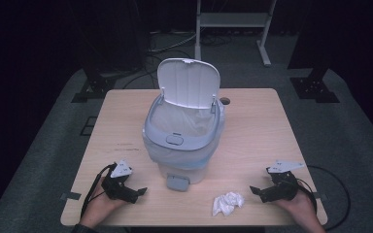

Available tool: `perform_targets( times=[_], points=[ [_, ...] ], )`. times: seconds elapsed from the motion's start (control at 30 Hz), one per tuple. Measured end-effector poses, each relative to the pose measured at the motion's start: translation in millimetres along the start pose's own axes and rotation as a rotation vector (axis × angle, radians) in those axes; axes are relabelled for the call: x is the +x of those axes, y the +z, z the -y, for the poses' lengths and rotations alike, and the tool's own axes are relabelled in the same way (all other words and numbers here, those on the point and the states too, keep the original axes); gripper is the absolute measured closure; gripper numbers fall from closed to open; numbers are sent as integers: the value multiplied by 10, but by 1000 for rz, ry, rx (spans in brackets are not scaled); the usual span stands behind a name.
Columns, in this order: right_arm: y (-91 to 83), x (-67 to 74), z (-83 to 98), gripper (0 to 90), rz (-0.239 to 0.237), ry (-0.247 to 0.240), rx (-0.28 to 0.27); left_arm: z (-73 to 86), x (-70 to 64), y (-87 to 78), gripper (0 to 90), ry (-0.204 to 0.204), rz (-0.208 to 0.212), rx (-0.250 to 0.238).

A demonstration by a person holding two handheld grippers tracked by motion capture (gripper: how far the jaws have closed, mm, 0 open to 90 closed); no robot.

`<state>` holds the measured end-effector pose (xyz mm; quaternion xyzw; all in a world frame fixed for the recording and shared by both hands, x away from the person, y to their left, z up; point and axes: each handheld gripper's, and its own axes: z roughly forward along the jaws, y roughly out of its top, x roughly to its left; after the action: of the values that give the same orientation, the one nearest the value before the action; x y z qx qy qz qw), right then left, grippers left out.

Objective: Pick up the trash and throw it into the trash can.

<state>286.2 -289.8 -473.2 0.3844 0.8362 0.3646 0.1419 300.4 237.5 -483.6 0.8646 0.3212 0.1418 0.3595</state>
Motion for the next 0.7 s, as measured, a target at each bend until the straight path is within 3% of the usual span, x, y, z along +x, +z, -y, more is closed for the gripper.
perform_targets(
  times=[0.37, 0.7],
  points=[
    [-94, 179, -126, 10, -112, -15, -70, 0, 0, 0, 0, 0, 0, 0],
    [-73, 398, -223, 10, -207, -39, -74, 0, 0, 0, 0, -1, 0, 0]
  ],
)
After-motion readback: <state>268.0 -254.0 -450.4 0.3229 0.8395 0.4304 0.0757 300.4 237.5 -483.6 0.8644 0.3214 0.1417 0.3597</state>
